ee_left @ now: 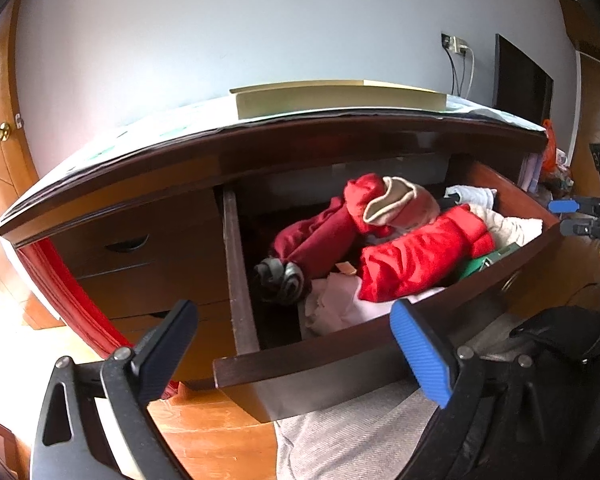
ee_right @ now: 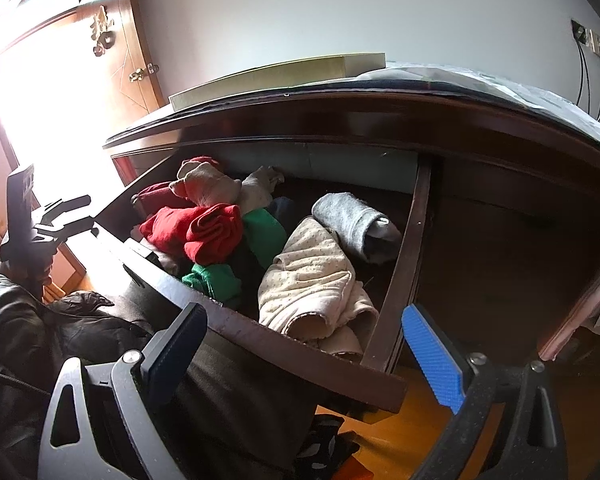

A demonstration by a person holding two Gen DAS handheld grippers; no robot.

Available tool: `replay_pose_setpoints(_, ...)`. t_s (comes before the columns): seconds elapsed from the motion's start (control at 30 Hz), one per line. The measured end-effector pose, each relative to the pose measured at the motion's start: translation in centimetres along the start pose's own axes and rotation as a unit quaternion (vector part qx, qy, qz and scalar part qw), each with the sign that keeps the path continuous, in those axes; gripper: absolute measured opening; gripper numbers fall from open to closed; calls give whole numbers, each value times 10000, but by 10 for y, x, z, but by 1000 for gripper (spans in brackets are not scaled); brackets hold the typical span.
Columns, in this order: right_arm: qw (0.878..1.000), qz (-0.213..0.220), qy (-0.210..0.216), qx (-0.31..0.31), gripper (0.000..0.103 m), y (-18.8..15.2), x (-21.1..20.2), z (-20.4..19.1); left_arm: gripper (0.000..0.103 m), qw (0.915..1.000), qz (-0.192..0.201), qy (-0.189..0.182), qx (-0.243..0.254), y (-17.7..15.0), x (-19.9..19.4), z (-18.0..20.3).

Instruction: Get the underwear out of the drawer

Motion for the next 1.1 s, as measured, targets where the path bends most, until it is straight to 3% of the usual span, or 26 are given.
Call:
replay_pose_setpoints(0.43,10000,19,-63,-53,99,1,-4,-1,99,9997,-29,247,50,11,-1,-2)
replay_pose_setpoints(0.53,9990,304,-336,56,99,16,-16,7,100,9996,87,275,-66,28,-6,-3)
replay_pose_setpoints(0.67,9977,582,-334,73,99,37,-26,3,101,9994,195,290,-87,51,-5,2)
replay_pose_setpoints(1.1,9973,700,-110,-199,99,87,2,-34,101,9991,3,407,-152,85,26,25)
Point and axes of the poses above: each gripper's, at about its wrist camera, not at the fingertips, and x roughly the way its jaws point, z to its right, y to its top, the point moved 9 cm from there along x, roughly the way its jaws point, and after that the axes turned 12 degrees about -x, right-handed, at the moved point
